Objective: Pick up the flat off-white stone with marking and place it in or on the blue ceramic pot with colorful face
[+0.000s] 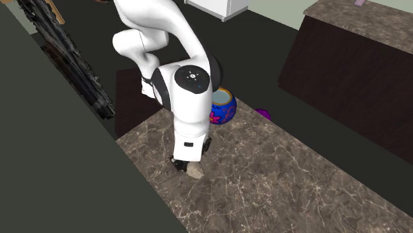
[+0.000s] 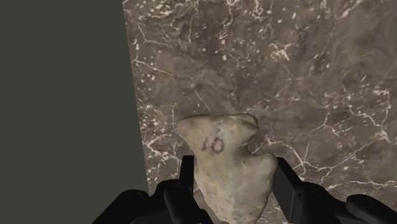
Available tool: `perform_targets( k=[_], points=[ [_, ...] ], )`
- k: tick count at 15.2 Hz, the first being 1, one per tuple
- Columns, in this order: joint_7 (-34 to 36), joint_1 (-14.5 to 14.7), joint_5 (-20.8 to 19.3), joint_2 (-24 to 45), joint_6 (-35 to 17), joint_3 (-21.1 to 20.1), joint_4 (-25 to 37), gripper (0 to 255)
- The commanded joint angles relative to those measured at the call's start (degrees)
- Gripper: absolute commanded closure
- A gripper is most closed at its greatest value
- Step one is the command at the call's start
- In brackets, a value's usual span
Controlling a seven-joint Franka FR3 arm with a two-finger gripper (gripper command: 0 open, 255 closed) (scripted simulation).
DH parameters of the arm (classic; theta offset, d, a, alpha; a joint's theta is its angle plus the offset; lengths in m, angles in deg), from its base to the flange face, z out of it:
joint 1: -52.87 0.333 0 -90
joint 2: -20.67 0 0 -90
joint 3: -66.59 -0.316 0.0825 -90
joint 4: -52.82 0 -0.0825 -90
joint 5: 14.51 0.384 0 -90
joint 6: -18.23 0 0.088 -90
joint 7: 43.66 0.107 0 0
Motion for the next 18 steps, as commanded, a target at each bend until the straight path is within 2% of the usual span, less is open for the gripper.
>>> perform_targets(
  k=[1,9,18],
  points=[
    [-0.3,0.0,0.2,-0.5,1.5,-0.1,1.0,255],
    [-1.1,0.0,0.9,-2.3,6.9,-0.2,4.7,255],
    [6.9,4.2,2.2,-16.2,5.0,-4.1,-11.9,255]
  ],
)
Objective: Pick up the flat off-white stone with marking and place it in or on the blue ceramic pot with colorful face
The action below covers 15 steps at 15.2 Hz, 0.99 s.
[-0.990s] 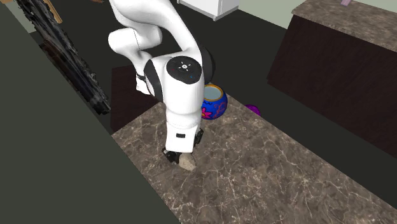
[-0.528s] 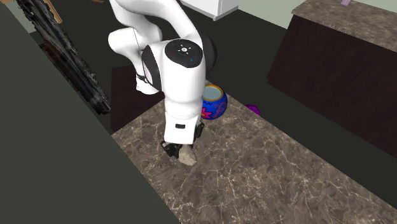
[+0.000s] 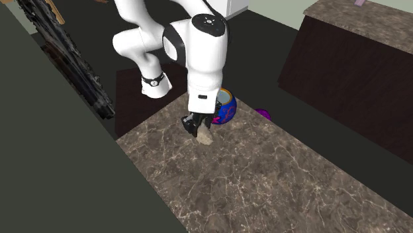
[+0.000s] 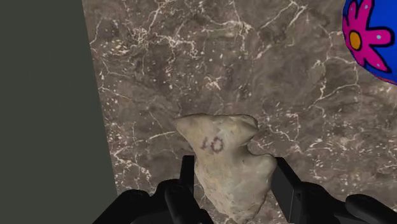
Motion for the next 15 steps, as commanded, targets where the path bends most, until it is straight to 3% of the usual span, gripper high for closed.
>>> perform_targets(
  k=[1,15],
  points=[
    [2.0,1.1,0.6,-3.5,-0.2,-1.1,-3.9,255],
    [16.0,9.8,7.2,-19.5,2.8,-10.7,-17.8,255]
  ],
)
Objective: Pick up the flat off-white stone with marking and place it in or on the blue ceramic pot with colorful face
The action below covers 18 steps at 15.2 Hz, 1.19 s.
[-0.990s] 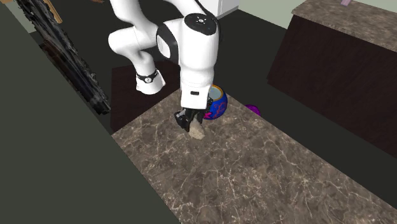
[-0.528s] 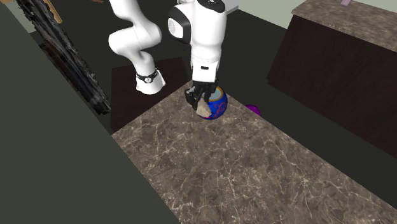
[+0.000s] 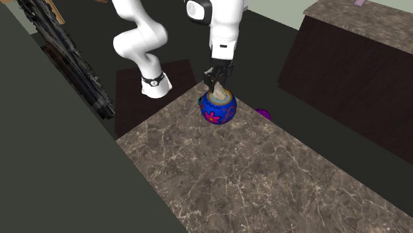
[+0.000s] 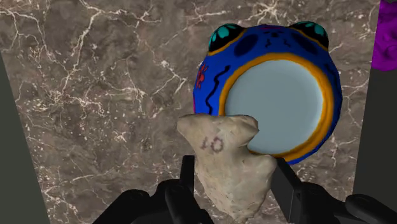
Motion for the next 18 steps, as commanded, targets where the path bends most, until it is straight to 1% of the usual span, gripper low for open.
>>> perform_targets(
  k=[1,2,16,18],
  points=[
    [2.2,1.4,1.2,-1.8,0.3,-1.6,-1.6,255],
    [3.5,2.2,1.9,-2.7,0.8,-2.5,-2.1,255],
    [5.9,1.7,0.6,2.0,-10.9,-4.3,-9.3,255],
    [6.0,1.7,0.5,2.2,-11.4,-4.4,-9.6,255]
  ],
)
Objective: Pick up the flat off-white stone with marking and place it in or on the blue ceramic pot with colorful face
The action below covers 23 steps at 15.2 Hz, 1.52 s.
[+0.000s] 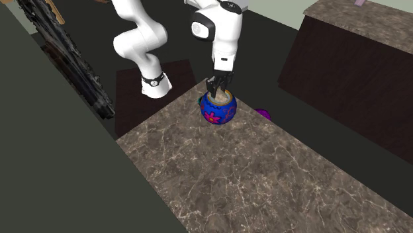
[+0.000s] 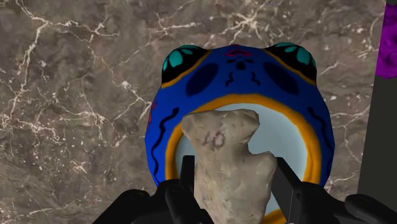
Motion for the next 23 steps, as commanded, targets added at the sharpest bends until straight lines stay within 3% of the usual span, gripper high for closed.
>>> perform_targets(
  k=[1,7,8,13,17,23],
  points=[
    [0.1,0.0,0.0,0.2,-0.4,-0.1,-0.3,255],
    [0.1,0.1,0.0,0.2,-0.4,0.0,-0.2,255],
    [0.1,0.0,-0.1,0.2,-0.4,0.0,-0.2,0],
    [0.1,0.1,0.0,0.2,-0.4,0.0,-0.3,0],
    [-0.9,0.8,1.3,-3.4,7.7,0.7,4.3,0],
    [-0.9,0.8,1.3,-3.4,7.7,0.7,4.3,0]
  ],
)
